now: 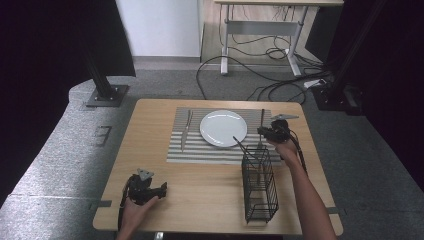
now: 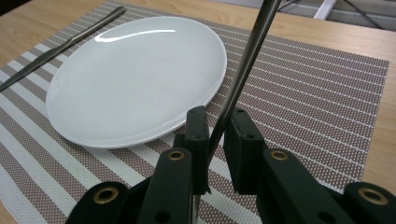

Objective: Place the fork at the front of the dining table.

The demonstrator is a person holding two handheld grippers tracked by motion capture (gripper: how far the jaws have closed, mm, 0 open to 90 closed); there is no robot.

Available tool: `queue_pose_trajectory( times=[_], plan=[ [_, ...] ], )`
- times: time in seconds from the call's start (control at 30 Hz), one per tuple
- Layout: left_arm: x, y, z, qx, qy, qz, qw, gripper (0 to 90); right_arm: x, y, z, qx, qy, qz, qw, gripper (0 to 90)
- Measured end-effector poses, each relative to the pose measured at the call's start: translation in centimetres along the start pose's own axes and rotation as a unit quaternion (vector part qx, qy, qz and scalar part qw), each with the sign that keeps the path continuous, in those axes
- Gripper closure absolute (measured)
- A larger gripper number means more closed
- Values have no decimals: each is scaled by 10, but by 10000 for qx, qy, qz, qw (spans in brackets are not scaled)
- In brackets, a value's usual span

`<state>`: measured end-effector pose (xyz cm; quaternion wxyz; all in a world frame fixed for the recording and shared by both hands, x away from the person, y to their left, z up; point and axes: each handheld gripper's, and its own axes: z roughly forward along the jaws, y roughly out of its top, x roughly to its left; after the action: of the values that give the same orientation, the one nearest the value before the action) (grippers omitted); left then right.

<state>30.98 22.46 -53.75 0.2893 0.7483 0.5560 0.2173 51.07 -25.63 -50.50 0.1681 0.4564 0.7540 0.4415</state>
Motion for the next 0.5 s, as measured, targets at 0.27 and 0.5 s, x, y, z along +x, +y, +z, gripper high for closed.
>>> queue_pose_trajectory(
  times=[0.27, 0.5],
  plan=[
    [-1, 0, 2, 25, 8, 3, 10000, 169, -5, -3, -2, -128, 216, 199, 9995, 812],
    [0, -1, 2, 44, 40, -9, 10000, 169, -10, -2, 8, 48, 103, 148, 9998, 789]
  ],
)
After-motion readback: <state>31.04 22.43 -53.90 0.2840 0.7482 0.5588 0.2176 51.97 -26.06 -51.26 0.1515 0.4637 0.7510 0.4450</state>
